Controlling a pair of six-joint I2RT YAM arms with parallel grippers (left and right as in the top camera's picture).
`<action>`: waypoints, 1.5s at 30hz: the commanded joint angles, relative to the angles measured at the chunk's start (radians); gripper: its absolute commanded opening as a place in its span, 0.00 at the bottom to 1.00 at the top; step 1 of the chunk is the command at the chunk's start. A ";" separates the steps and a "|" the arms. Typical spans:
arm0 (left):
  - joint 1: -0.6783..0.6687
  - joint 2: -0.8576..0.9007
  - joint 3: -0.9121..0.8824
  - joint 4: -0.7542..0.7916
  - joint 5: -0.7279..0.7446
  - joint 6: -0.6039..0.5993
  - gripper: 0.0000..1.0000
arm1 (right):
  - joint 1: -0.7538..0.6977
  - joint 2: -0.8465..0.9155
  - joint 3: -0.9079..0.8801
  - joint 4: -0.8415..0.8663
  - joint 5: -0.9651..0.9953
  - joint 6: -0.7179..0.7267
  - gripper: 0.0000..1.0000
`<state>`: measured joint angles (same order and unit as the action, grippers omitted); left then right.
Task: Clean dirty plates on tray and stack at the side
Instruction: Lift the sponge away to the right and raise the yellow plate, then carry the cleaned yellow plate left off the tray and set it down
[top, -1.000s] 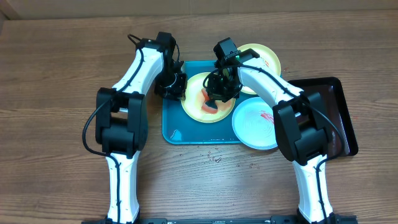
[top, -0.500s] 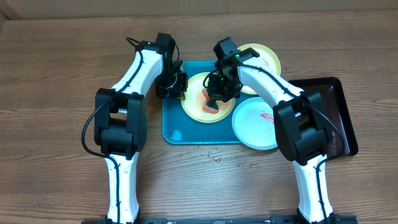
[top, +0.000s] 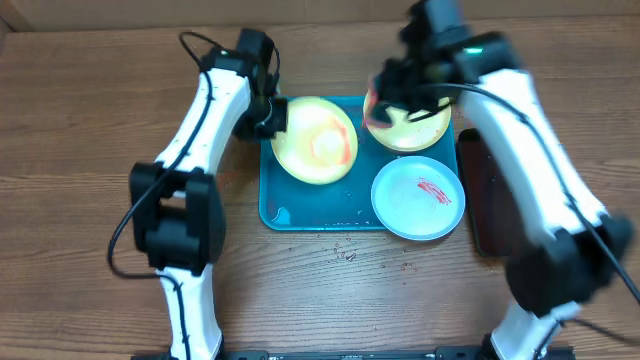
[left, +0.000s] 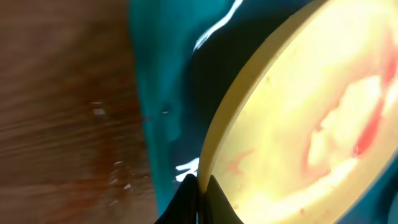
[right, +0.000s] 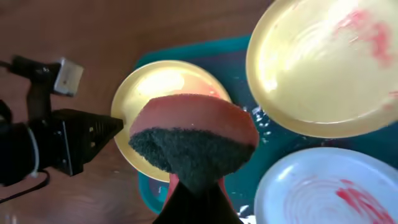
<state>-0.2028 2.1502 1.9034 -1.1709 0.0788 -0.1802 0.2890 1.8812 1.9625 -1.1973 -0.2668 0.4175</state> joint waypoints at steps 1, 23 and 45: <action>-0.018 -0.084 0.028 -0.010 -0.115 0.019 0.04 | -0.074 -0.074 0.017 -0.035 0.040 -0.004 0.04; -0.344 -0.182 0.027 -0.088 -1.007 -0.274 0.04 | -0.365 -0.136 0.016 -0.208 0.095 -0.079 0.04; -0.521 -0.182 0.027 -0.111 -1.471 -0.326 0.04 | -0.367 -0.136 0.016 -0.211 0.102 -0.078 0.04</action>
<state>-0.7040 2.0048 1.9091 -1.2804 -1.2812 -0.4728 -0.0761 1.7660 1.9697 -1.4082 -0.1749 0.3431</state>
